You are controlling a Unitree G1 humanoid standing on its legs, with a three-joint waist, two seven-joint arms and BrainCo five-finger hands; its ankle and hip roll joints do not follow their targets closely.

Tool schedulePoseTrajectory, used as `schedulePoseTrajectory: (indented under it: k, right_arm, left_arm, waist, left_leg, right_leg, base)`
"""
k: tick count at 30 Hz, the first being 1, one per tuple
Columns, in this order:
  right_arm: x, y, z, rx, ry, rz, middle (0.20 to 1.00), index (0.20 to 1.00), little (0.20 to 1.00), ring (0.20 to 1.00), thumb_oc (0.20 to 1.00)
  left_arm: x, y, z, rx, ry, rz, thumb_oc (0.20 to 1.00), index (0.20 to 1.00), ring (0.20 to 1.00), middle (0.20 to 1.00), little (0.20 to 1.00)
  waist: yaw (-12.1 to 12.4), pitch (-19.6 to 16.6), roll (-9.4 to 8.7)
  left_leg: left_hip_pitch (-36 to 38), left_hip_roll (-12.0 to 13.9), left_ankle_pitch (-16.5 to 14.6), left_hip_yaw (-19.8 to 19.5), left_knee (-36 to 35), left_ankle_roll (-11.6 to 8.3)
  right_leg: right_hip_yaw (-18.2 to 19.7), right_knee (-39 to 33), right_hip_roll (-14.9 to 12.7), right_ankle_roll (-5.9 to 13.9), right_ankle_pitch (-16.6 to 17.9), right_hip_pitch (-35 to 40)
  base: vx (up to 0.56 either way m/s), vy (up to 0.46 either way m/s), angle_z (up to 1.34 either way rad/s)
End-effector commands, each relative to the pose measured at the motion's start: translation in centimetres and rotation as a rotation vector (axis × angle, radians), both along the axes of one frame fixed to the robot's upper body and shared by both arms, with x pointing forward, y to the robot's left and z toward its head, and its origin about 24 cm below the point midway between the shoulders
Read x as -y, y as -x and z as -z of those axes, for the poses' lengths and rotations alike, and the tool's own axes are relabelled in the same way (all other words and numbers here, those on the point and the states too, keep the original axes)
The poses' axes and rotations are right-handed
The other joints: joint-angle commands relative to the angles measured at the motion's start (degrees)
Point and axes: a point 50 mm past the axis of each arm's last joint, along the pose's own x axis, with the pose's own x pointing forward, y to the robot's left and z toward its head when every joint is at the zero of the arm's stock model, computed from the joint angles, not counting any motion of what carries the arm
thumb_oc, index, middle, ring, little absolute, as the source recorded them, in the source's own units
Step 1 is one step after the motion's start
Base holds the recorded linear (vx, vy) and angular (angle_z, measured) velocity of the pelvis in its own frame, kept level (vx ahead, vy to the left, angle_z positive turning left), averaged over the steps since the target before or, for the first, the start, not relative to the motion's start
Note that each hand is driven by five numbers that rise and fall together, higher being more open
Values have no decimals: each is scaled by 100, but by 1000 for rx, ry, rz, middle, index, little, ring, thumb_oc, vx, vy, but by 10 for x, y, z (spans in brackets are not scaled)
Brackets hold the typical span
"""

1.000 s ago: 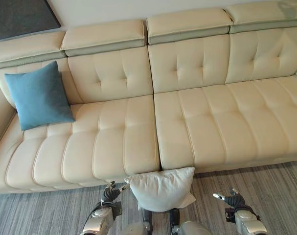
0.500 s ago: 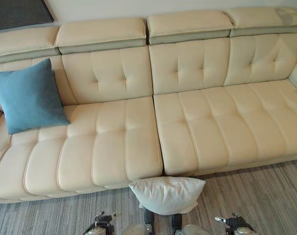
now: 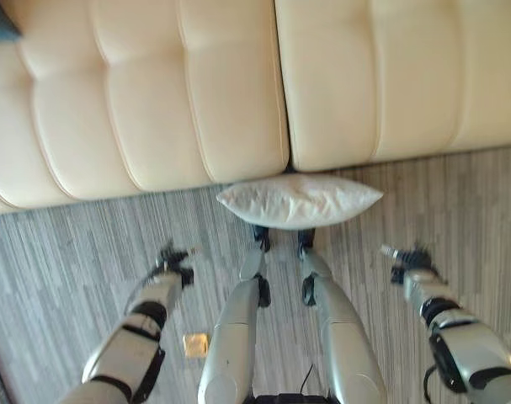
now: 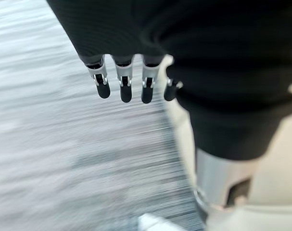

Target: Pick up all the scattered cushions and arrange them neatly on the sofa.

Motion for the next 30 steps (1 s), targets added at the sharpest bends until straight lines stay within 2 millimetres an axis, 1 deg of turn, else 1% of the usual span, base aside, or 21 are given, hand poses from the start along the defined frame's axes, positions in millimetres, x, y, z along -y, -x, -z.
schedulePoseTrajectory:
  k: [1, 2, 3, 4, 5, 6, 8, 9, 10, 11, 13, 15, 16, 20, 21, 24, 26, 27, 28, 29, 30]
  right_arm:
    - [8, -2, -19, 122, 45, 82, 1000, 1000, 1000, 1000, 1000]
    - [3, -11, -35, 186, 49, 75, 1000, 1000, 1000, 1000, 1000]
    - [-12, -28, -62, 276, 83, 41, 1000, 1000, 1000, 1000, 1000]
    - [-21, -36, -76, 318, 98, 21, 1000, 1000, 1000, 1000, 1000]
    - [-44, -49, -102, 404, 126, -39, 1000, 1000, 1000, 1000, 1000]
    - [-67, -58, -125, 485, 141, -104, 1000, 1000, 1000, 1000, 1000]
    - [-114, -69, -160, 612, 117, -221, 1000, 1000, 1000, 1000, 1000]
    - [-127, -71, -173, 654, 84, -252, 1000, 1000, 1000, 1000, 1000]
    - [-136, -71, -180, 696, 33, -281, 492, 492, 492, 492, 492]
    - [-150, -69, -187, 757, -58, -322, 200, 200, 200, 200, 200]
    - [-163, -67, -178, 775, -182, -354, 200, 200, 200, 200, 200]
    - [-168, -64, -170, 783, -257, -361, 200, 200, 200, 200, 200]
    - [-170, -61, -160, 790, -319, -362, 200, 200, 200, 200, 200]
    - [-163, -49, -134, 787, -366, -348, 200, 200, 200, 200, 200]
    - [-156, -39, -115, 766, -372, -360, 200, 200, 200, 200, 200]
    - [-150, -22, -80, 680, -353, -395, 200, 200, 200, 200, 200]
    - [-143, -8, -49, 568, -305, -424, 200, 200, 200, 200, 200]
    - [-140, -2, -40, 536, -285, -433, 200, 200, 200, 200, 200]
    - [-133, 16, -15, 430, -218, -469, 200, 200, 200, 200, 200]
    - [-124, 29, -1, 380, -187, -466, 200, 200, 200, 200, 200]
    - [-121, 37, 4, 356, -172, -481, 200, 200, 200, 200, 200]
  left_arm:
    - [-15, -9, -24, 43, -153, -68, 1000, 1000, 1000, 1000, 1000]
    - [-8, -19, -38, 88, -160, -56, 1000, 1000, 1000, 1000, 1000]
    - [7, -32, -58, 157, -173, -28, 1000, 1000, 1000, 1000, 1000]
    - [20, -40, -70, 203, -168, -12, 1000, 1000, 1000, 1000, 1000]
    - [46, -53, -93, 280, -190, 48, 1000, 1000, 1000, 1000, 1000]
    - [81, -63, -119, 386, -187, 134, 1000, 1000, 1000, 1000, 1000]
    - [143, -70, -156, 526, -126, 297, 1000, 1000, 1000, 1000, 1000]
    - [164, -70, -166, 566, -71, 368, 1000, 1000, 1000, 1000, 1000]
    - [192, -64, -173, 601, 14, 465, 592, 592, 592, 592, 592]
    - [219, -57, -175, 624, 121, 551, 200, 200, 200, 200, 200]
    - [242, -47, -163, 588, 273, 621, 200, 200, 200, 200, 200]
    - [254, -40, -152, 565, 368, 638, 200, 200, 200, 200, 200]
    - [260, -34, -144, 550, 434, 643, 200, 200, 200, 200, 200]
    - [255, -25, -134, 573, 444, 642, 200, 200, 200, 200, 200]
    - [241, -22, -126, 580, 420, 629, 200, 200, 200, 200, 200]
    - [220, -11, -102, 552, 413, 602, 200, 200, 200, 200, 200]
    - [203, 1, -79, 511, 413, 578, 200, 200, 200, 200, 200]
    - [195, 7, -70, 495, 427, 559, 200, 200, 200, 200, 200]
    - [175, 22, -48, 452, 456, 510, 200, 200, 200, 200, 200]
    - [157, 36, -32, 421, 471, 451, 200, 200, 200, 200, 200]
    - [146, 44, -24, 408, 473, 422, 200, 200, 200, 200, 200]
  waist:
    - [-173, -297, -244]
    - [-188, -194, -234]
    - [-213, -136, -230]
    - [-227, -136, -225]
    - [-248, -136, -230]
    - [-257, -136, -224]
    - [-307, -136, -217]
    - [-310, -136, -215]
    - [-313, -136, -197]
    - [-310, -136, -202]
    - [-317, -136, -232]
    - [-324, -136, -260]
    - [-332, -136, -265]
    - [-377, -136, -303]
    - [-365, -183, -314]
    - [-314, -287, -336]
    - [-254, -413, -332]
    - [-230, -463, -340]
    - [-181, -612, -367]
    - [-141, -794, -378]
    - [-118, -872, -391]
  left_leg:
    - [-390, 14, -959, -84, 877, -80]
    - [-545, 25, -991, -102, 951, -79]
    - [-965, 24, -1045, -115, 1137, -55]
    - [-1247, 27, -1079, -128, 1289, -18]
    - [-1665, 34, -1158, -144, 1530, 39]
    - [-2058, 17, -1265, -159, 1822, 85]
    - [-2567, -32, -1408, -195, 2260, 149]
    - [-2750, -40, -1416, -180, 2382, 182]
    - [-2841, -53, -1447, -193, 2430, 182]
    - [-2863, -60, -1442, -192, 2418, 187]
    - [-2713, -62, -1409, -172, 2299, 182]
    - [-2512, -57, -1365, -158, 2138, 151]
    - [-2177, -66, -1302, -162, 1899, 96]
    - [-1313, -83, -1163, -157, 1418, -31]
    - [-834, -104, -1114, -150, 1178, -78]
    - [-5, -149, -1020, -157, 774, -115]
    - [558, -157, -985, -155, 546, -120]
    - [827, -154, -976, -152, 428, -125]
    - [1368, -156, -976, -157, 238, -114]
    - [1807, -151, -1000, -154, 74, -91]
    - [2096, -141, -990, -152, -56, -88]
  right_leg:
    - [-27, -379, -313, 504, -296, -288]
    - [-6, -237, -319, 502, -338, -491]
    - [24, 8, -356, 491, -395, -958]
    - [19, 172, -391, 485, -419, -1236]
    - [58, 418, -409, 475, -487, -1670]
    - [82, 709, -426, 454, -571, -2079]
    - [159, 1117, -428, 422, -670, -2619]
    - [170, 1202, -432, 396, -664, -2801]
    - [197, 1251, -432, 402, -690, -2903]
    - [205, 1211, -426, 402, -676, -2911]
    - [192, 1054, -381, 427, -620, -2750]
    - [192, 836, -360, 438, -561, -2535]
    - [182, 590, -345, 469, -484, -2203]
    - [160, 122, -317, 515, -335, -1346]
    - [123, -84, -298, 540, -290, -875]
    - [70, -508, -260, 577, -217, -17]
    - [14, -756, -257, 586, -207, 582]
    - [6, -870, -248, 592, -197, 870]
    - [-20, -1042, -238, 600, -204, 1430]
    - [-23, -1203, -212, 607, -212, 1888]
    - [-25, -1300, -196, 616, -213, 2167]
  base:
    - [48, -14, 9]
    - [92, -19, 10]
    - [96, -16, 17]
    - [140, -2, 32]
    - [139, -22, 36]
    - [164, -59, 30]
    - [110, -43, 20]
    - [66, 3, 7]
    - [34, -7, -4]
    - [19, -4, -8]
    - [-13, -5, -8]
    - [-32, -14, -24]
    - [-82, -17, -28]
    - [-75, 10, -18]
    - [-91, 6, -11]
    - [-41, -26, -16]
    - [22, -40, -8]
    - [68, -40, -2]
    - [108, -48, -1]
    - [139, -54, 8]
    - [131, -46, 8]
